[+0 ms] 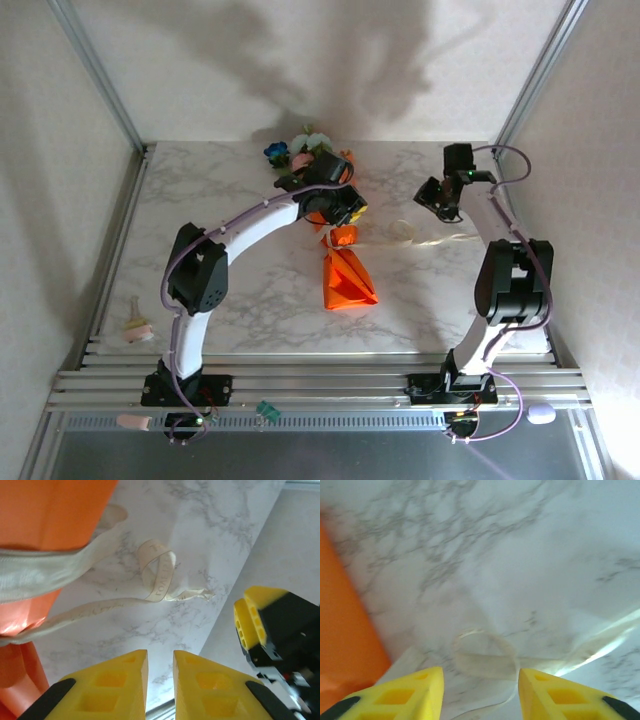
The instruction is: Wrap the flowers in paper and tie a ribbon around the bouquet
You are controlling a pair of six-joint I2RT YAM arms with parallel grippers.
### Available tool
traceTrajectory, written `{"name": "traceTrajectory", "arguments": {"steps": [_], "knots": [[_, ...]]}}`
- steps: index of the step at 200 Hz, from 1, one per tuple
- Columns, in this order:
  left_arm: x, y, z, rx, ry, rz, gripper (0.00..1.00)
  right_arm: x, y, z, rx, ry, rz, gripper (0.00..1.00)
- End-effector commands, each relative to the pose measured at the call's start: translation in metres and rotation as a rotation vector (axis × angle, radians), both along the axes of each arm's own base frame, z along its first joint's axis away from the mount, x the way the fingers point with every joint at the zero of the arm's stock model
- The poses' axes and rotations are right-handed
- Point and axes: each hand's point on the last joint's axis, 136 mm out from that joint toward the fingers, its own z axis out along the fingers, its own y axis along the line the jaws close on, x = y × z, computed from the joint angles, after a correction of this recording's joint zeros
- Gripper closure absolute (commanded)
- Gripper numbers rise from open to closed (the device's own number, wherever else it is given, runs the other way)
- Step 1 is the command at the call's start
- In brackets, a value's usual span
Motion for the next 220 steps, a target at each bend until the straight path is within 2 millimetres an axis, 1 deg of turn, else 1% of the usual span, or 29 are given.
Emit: {"name": "traceTrajectory", "arguments": {"steps": [1, 19, 46, 65, 89, 131, 144, 157, 180, 189, 214, 220], "knots": [[-0.004, 0.013, -0.012, 0.182, -0.103, -0.134, 0.81, -0.009, -0.003, -0.041, -0.105, 0.121, 0.124, 0.58], [0.003, 0.013, -0.004, 0.222, -0.203, -0.194, 0.81, -0.008, -0.002, -0.056, -0.122, 0.153, 0.183, 0.59], [0.007, 0.012, -0.002, 0.257, -0.274, -0.257, 0.82, -0.005, 0.003, -0.072, -0.114, 0.176, 0.248, 0.60], [0.008, 0.013, -0.005, 0.271, -0.283, -0.270, 0.83, -0.004, 0.008, -0.084, -0.089, 0.202, 0.262, 0.62], [0.009, 0.011, -0.009, 0.267, -0.274, -0.276, 0.83, -0.002, 0.016, -0.094, -0.078, 0.229, 0.278, 0.65], [0.012, 0.011, -0.004, 0.255, -0.277, -0.266, 0.83, 0.002, 0.024, -0.106, -0.055, 0.242, 0.268, 0.69], [0.012, 0.012, 0.000, 0.256, -0.279, -0.261, 0.83, 0.004, 0.026, -0.106, -0.054, 0.237, 0.266, 0.70], [0.012, 0.013, 0.001, 0.253, -0.277, -0.260, 0.83, 0.006, 0.028, -0.103, -0.052, 0.224, 0.260, 0.74], [0.011, 0.014, 0.004, 0.246, -0.273, -0.258, 0.83, 0.010, 0.032, -0.093, -0.062, 0.181, 0.260, 0.76], [0.011, 0.014, 0.005, 0.245, -0.272, -0.255, 0.83, 0.009, 0.033, -0.092, -0.067, 0.180, 0.260, 0.81], [0.012, 0.015, 0.008, 0.236, -0.272, -0.250, 0.83, 0.007, 0.032, -0.089, -0.090, 0.166, 0.254, 0.99], [0.011, 0.015, 0.009, 0.232, -0.270, -0.251, 0.83, 0.006, 0.031, -0.086, -0.107, 0.157, 0.251, 1.00]]}}
